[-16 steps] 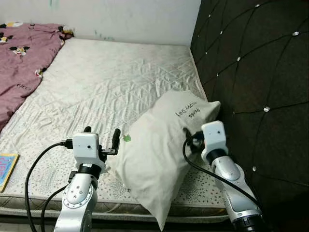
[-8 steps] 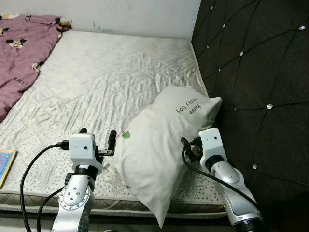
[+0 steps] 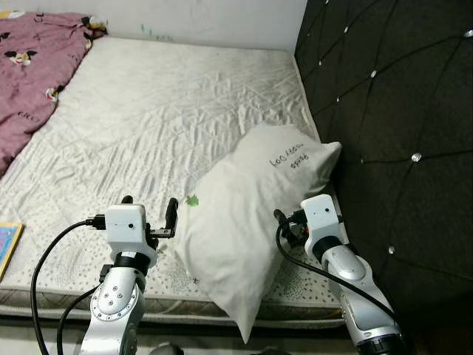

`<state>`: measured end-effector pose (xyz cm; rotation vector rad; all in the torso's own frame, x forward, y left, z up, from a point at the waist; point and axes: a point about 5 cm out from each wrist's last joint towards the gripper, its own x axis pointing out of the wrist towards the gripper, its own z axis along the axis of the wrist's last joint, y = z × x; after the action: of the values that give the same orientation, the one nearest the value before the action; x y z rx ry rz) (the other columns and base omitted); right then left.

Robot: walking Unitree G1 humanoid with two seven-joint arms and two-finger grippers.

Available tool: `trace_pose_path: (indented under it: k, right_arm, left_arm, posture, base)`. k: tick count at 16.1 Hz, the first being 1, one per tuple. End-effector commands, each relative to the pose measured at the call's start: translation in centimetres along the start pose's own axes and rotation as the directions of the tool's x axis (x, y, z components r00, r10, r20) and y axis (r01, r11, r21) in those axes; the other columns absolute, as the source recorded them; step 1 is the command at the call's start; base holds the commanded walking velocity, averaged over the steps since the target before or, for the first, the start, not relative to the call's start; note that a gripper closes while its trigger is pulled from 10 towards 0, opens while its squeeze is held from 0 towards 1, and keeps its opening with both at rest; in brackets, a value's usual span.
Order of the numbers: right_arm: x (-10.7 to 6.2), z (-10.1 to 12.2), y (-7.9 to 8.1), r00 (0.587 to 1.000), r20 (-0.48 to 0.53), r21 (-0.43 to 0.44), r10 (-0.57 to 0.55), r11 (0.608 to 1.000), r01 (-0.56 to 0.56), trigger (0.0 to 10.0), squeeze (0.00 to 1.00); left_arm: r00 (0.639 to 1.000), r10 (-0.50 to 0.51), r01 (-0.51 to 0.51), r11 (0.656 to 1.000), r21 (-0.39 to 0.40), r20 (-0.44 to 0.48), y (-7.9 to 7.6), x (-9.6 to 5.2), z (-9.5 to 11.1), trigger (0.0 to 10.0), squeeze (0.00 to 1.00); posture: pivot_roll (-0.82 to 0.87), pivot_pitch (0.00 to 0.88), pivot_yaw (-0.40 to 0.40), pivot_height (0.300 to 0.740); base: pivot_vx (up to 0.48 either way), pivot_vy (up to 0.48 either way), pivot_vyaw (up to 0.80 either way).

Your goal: Clean up the room

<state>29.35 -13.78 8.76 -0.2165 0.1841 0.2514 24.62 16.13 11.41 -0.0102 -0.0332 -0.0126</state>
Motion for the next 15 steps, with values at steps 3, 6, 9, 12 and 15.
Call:
trace_pose_path:
  k: [3, 6, 9, 12, 15]
  right_arm:
    - [-0.17, -0.01, -0.03, 1.000, 0.007, -0.013, 0.006, 1.000, -0.005, 10.0, 0.00]
    - [-0.12, 0.10, -0.01, 1.000, 0.019, -0.022, 0.009, 1.000, -0.008, 10.0, 0.00]
    - [-0.10, 0.16, 0.05, 1.000, 0.024, -0.030, 0.014, 0.999, -0.014, 10.0, 0.00]
    - [0.06, 0.22, 0.17, 0.999, 0.030, -0.038, 0.024, 0.999, -0.023, 10.0, 0.00]
    - [0.12, 0.24, 0.26, 0.999, 0.030, -0.043, 0.030, 0.999, -0.029, 10.0, 0.00]
  left_arm:
    - [1.000, 0.005, -0.005, 1.000, 0.006, 0.011, -0.06, 0.04, 0.31, 10.0, 0.00]
    - [1.000, 0.009, -0.009, 1.000, 0.015, 0.019, -0.05, 0.15, 0.39, 10.0, 0.00]
    - [1.000, 0.013, -0.014, 1.000, 0.023, 0.024, -0.05, 0.26, 0.45, 10.0, 0.00]
    - [0.999, 0.007, -0.009, 0.998, 0.059, 0.042, -0.15, 0.49, 0.66, 10.0, 0.00]
    - [0.999, 0.023, -0.025, 0.999, 0.041, 0.037, 0.01, 0.34, 0.58, 10.0, 0.00]
  posture:
    - [-0.03, 0.143, -0.073, 0.640]
    - [-0.03, 0.139, -0.072, 0.625]
    - [-0.03, 0.133, -0.073, 0.625]
    - [-0.03, 0.131, -0.076, 0.625]
    - [-0.03, 0.134, -0.078, 0.625]
  base:
    - [0.000, 0.000, 0.00]
    - [0.000, 0.000, 0.00]
    - [0.000, 0.000, 0.00]
    - [0.000, 0.000, 0.00]
    - [0.000, 0.000, 0.00]
